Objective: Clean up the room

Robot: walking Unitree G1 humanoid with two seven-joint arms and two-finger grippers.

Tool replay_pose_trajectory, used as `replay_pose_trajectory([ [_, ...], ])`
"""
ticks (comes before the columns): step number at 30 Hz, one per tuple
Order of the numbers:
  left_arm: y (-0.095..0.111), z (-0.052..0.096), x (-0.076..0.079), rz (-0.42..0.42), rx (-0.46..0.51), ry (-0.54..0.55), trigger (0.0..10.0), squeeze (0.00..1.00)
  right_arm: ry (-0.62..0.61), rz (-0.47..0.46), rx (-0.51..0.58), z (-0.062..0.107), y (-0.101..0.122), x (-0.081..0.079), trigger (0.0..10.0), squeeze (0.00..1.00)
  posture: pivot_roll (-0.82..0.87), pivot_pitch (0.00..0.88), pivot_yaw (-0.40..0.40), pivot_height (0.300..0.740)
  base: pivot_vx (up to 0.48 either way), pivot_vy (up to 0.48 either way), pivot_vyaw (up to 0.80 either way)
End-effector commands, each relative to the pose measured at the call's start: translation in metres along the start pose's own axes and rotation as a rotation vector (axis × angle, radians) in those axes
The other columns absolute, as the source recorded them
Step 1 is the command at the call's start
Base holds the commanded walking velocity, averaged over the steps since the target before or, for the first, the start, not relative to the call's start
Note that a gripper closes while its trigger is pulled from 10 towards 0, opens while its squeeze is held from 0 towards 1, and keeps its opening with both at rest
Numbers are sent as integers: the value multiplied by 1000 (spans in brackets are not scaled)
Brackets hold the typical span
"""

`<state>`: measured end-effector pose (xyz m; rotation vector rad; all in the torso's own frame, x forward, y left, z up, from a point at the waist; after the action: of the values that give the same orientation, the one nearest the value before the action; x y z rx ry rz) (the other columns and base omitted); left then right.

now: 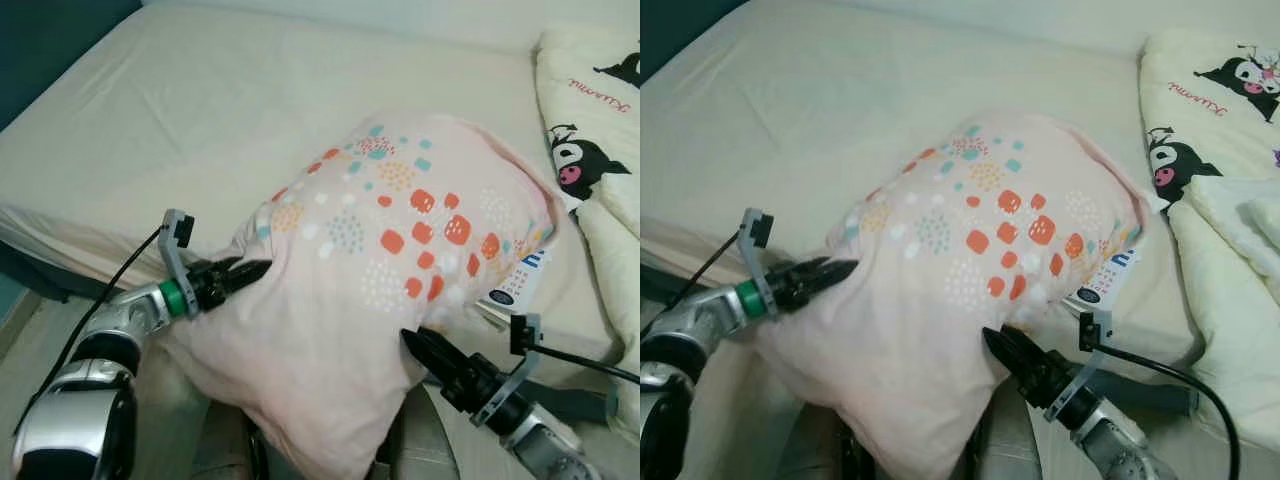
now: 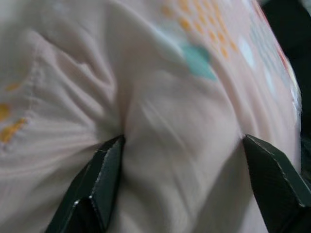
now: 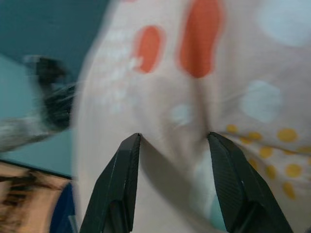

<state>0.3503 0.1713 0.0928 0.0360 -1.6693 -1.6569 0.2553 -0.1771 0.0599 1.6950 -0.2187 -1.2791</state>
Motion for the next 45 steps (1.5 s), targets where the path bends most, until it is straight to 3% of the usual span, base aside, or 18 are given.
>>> replay_pose_trajectory([
  [1, -19, 8, 3, 14, -91, -43, 10000, 1000, -90, 19, -10, 6, -4, 15, 10000, 0, 3, 145, 48, 618, 0, 0, 0],
  [3, -21, 13, 5, 8, -113, -64, 10000, 925, -106, 29, 0, 3, -1, 18, 10000, 0, 4, 146, 49, 618, 0, 0, 0],
  [5, -24, 19, 13, -2, -134, -113, 10000, 773, -59, 49, 21, -15, 10, 9, 10000, 0, 5, 145, 54, 618, 0, 0, 0],
  [9, -27, 17, 20, -13, -140, -144, 10000, 725, -3, 80, 32, -36, 18, -1, 10000, 0, 8, 144, 54, 618, 0, 0, 0],
  [10, -28, 15, 22, -24, -137, -150, 10000, 596, 20, 85, 41, -44, 22, -6, 10000, 0, 13, 143, 51, 618, 0, 0, 0],
  [11, -28, 10, 23, -52, -133, -147, 10000, 365, 49, 93, 53, -55, 28, -12, 10000, 0, 14, 142, 48, 618, 0, 0, 0],
  [12, -28, 10, 23, -52, -133, -147, 10000, 365, 49, 93, 53, -55, 28, -12, 10000, 0, 14, 142, 48, 618, 0, 0, 0],
  [13, -28, 4, 21, -103, -115, -107, 10000, 145, 90, 99, 74, -66, 35, -22, 10000, 0, 15, 142, 43, 618, 0, 0, 0],
  [14, -28, 4, 21, -103, -115, -107, 10000, 145, 90, 99, 74, -66, 35, -22, 10000, 0, 15, 142, 43, 618, 0, 0, 0],
  [15, -27, -2, 19, -137, -93, -73, 10000, 8, 126, 99, 96, -73, 43, -30, 10000, 0, 15, 142, 43, 618, 0, 0, 0],
  [16, -24, -7, 17, -162, -54, -41, 10000, 0, 162, 87, 117, -75, 48, -39, 10000, 0, 22, 140, 30, 618, 0, 0, 0],
  [23, -14, -15, 15, -117, 82, 4, 10000, 0, 197, 66, 53, -52, 22, -43, 10000, 0, 19, 141, 29, 618, 0, 0, 0],
  [26, -7, -22, 26, 13, 168, -45, 10000, 0, 166, 15, -48, -14, -10, -33, 10000, 0, 14, 139, 35, 618, 0, 0, 0],
  [34, -20, -30, 44, 44, 111, -151, 10000, 0, 92, -13, -32, 5, -13, -19, 10000, 0, 4, 133, 50, 618, 0, 0, 0],
  [39, -42, -47, 47, -47, 53, -123, 10000, 0, 53, -59, 50, 18, -1, -12, 10000, 0, -4, 127, 53, 618, 0, 0, 0],
  [40, -45, -52, 46, -89, 51, -99, 10000, 59, 51, -65, 59, 20, 1, -12, 10000, 0, -3, 128, 52, 618, 0, 0, 0],
  [41, -47, -56, 45, -127, 43, -79, 10000, 1000, 48, -66, 56, 22, 1, -10, 10000, 0, -2, 133, 48, 618, 0, 0, 0],
  [45, -47, -63, 43, -184, 27, -36, 10000, 1000, 52, -64, 37, 23, 0, -10, 10000, 0, 1, 138, 41, 618, 0, 0, 0],
])
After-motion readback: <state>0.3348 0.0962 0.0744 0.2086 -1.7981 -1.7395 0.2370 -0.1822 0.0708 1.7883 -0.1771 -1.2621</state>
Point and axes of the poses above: a point about 5 cm out from each wrist's last joint towards the gripper, its own z axis pointing back from the gripper into the wrist, its own y axis along the axis of the wrist's last joint, x = y × z, the point moved 4 cm from there along -z, pointing out of the wrist towards the gripper, and after that the axes turned 2 degrees about -z, right-handed, at the moved point
